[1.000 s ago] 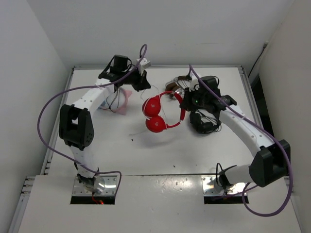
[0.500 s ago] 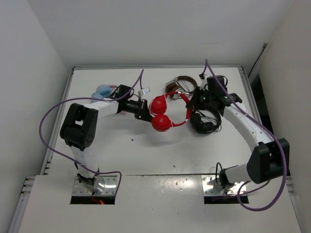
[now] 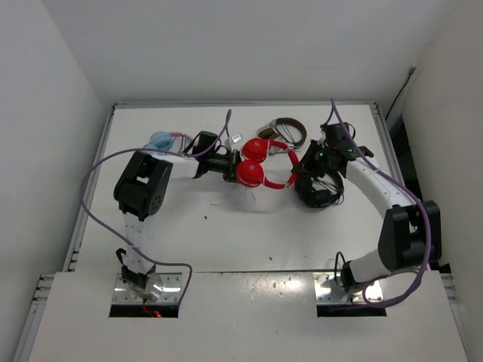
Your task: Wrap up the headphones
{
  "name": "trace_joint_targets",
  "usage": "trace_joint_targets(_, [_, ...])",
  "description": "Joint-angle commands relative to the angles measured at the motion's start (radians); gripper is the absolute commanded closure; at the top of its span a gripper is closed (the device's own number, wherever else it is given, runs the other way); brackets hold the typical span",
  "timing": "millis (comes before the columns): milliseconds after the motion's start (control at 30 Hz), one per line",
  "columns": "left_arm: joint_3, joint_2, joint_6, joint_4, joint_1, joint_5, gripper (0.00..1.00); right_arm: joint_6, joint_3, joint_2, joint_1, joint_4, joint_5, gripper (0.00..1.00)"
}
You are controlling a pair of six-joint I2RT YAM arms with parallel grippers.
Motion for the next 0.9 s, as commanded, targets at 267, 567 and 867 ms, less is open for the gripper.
trace_joint_targets(267, [0.149, 0.108, 0.032, -0.039, -0.004, -0.035, 0.85, 0.039, 0.087, 0.059, -0.039, 0.085, 0.1, 1.0])
trace_joint_targets(567, [0.227, 0.122, 0.17, -0.174, 0.056, -0.095, 0.63, 0.017, 0.096, 0.077, -0.048, 0.085, 0.119, 1.0])
trace_joint_targets(867, [0.269, 0.069, 0.279, -0.236, 0.088, -0.203, 0.49, 0.017, 0.105, 0.087, -0.048, 0.085, 0.119, 1.0])
